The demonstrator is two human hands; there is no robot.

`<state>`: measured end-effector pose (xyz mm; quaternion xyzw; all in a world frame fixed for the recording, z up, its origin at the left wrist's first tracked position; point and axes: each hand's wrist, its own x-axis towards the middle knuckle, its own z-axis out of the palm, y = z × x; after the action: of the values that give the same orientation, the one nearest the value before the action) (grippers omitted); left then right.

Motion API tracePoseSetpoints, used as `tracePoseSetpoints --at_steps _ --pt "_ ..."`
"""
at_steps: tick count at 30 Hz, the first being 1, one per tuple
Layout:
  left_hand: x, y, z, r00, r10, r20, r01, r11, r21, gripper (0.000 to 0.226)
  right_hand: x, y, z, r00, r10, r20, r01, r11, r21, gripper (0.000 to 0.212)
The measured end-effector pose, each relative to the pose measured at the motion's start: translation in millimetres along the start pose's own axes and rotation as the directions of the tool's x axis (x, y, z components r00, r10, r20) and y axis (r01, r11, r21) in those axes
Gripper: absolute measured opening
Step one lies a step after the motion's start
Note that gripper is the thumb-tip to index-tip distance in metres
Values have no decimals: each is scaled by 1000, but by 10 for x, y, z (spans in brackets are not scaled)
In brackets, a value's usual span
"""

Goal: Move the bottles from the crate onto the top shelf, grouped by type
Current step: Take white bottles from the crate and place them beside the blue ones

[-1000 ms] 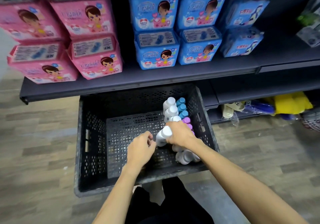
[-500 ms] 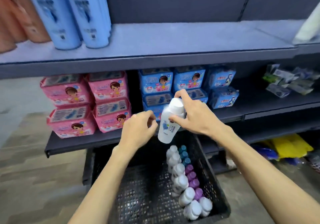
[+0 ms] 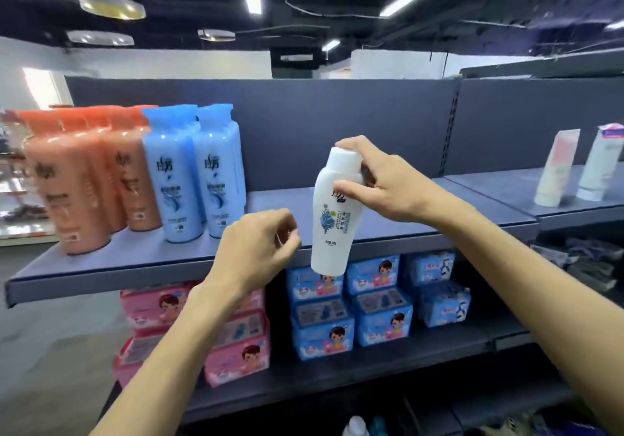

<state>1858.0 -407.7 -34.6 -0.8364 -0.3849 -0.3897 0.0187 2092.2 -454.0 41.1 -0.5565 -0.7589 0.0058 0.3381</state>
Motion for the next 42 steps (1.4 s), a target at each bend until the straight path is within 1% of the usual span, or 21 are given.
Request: tracePoseSetpoints --at_steps 3,6,9,13,15,17,19,20,23,25,27,30,31,35,42 --pt "189 45 -122 1000 -7 -21 6 1000 -18 7 255 -47 -153 999 -21 -26 21 1000 9 46" --pt "345 88 -188 999 -24 -23 23 998 -61 7 466 -73 -193 1000 -26 -4 26 1000 14 49" --pt "462 99 -217 999 -35 -19 35 999 -22 7 635 -68 -149 999 -27 27 28 999 -44 52" --pt "567 63 -221 999 -40 -24 41 998 44 8 763 8 -11 996 -3 92 9 997 -72 51" --pt "583 26 -191 998 -55 -16 55 997 56 8 792 76 67 996 15 85 -8 997 -78 54" --pt "565 -19 -148 998 -68 -10 69 996 55 6 804 145 102 998 42 54 -40 999 -33 64" --pt "527 -71 -102 997 -75 3 75 996 53 5 793 213 122 995 78 60 -81 996 43 72" --pt "512 -96 -79 997 -79 8 79 996 50 5 779 247 138 994 92 65 -95 994 53 69" --pt "476 -154 -14 995 -95 17 94 995 45 6 659 350 259 990 135 48 -136 991 14 47" --pt "447 -192 28 994 -103 18 103 994 34 5 526 421 368 987 160 28 -161 987 15 44" --pt "400 -240 70 994 -108 21 108 994 25 5 390 471 484 982 184 45 -186 982 44 42" --pt "349 -321 119 993 -113 37 112 993 45 4 287 491 668 969 240 64 -244 967 72 33" --pt "346 -345 130 993 -116 35 115 992 48 4 280 483 724 965 255 55 -258 963 81 33" --pt "354 -401 156 993 -122 3 122 991 51 3 290 423 887 960 280 10 -279 953 117 44" --pt "332 -491 220 989 -145 -2 145 987 72 4 320 342 1089 932 355 -78 -346 932 108 50"
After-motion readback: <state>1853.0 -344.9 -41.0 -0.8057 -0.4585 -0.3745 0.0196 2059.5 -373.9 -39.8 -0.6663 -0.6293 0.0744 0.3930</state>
